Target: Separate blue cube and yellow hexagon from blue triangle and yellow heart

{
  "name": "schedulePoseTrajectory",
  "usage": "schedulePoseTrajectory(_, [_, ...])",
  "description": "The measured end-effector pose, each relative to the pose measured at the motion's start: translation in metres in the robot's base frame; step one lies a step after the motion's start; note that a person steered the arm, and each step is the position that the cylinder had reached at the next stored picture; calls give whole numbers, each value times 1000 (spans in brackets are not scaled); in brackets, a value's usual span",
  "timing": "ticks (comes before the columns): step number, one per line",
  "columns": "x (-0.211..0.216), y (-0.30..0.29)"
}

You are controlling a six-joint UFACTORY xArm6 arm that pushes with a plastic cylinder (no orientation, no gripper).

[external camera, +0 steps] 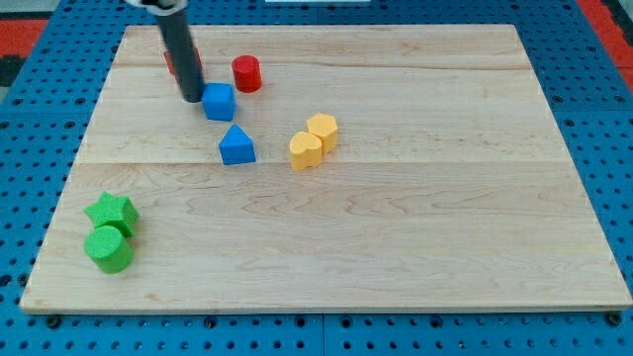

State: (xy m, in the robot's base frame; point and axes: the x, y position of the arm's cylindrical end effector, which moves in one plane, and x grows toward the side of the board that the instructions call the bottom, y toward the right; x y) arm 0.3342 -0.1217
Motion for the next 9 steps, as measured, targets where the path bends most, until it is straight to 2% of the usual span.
schedulePoseTrajectory(1, [5,128])
schedulePoseTrajectory(2, [4,108])
schedulePoseTrajectory(3, [4,42])
schedulePoseTrajectory(4, [22,23])
schedulePoseTrajectory(5, [40,82])
schedulePoseTrajectory(6, [40,158])
schedulePoseTrajectory(7, [41,188])
schedulePoseTrajectory(8, [71,121])
schedulePoseTrajectory(9, [103,113])
